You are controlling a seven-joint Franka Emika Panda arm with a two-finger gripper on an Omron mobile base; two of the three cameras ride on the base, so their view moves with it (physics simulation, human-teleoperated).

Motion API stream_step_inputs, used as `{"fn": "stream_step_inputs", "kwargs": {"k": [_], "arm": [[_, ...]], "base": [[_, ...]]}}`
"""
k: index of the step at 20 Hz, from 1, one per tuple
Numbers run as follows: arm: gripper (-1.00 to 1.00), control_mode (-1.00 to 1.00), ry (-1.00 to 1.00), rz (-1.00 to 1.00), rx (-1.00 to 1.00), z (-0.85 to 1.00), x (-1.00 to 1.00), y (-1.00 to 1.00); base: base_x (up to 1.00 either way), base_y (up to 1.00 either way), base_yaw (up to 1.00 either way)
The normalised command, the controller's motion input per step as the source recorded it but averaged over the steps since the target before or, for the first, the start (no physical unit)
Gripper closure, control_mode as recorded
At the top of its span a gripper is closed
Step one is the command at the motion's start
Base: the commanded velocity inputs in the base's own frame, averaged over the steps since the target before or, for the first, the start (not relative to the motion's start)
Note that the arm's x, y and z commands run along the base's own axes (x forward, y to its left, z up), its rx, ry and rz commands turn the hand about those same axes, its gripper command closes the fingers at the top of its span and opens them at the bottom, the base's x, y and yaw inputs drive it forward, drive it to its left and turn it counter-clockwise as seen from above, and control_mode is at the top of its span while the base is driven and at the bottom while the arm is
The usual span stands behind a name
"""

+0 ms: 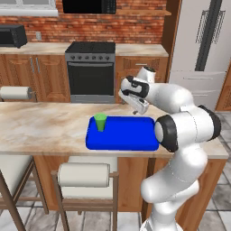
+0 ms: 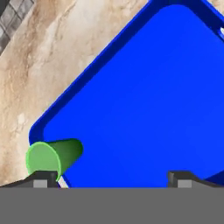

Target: There is a tray on the dining counter. Grab the cup, mug, and pitcher and place them on the tray. The pitcher may be placed next to the tray if it cannot fit the tray.

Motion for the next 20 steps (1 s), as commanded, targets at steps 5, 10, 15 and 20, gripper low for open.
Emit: {"fn": "stream_step_inputs", "kwargs": {"k": [5, 10, 15, 20], "arm": [[-1.0, -1.0, 0.0, 0.23, -0.11, 0.16, -0.78, -0.47], [-1.0, -1.0, 0.0, 0.19, -0.15, 0.25, -0.73, -0.33], [-1.0, -1.0, 0.0, 0.15, -0.19, 0.14, -0.64, -0.19], [-1.0, -1.0, 0.0, 0.13, -0.15, 0.22, -0.68, -0.3]], "base": [[0.0, 0.0, 0.0], [0.0, 0.0, 0.0], [0.0, 0.0, 0.0], [0.0, 0.0, 0.0]]}}
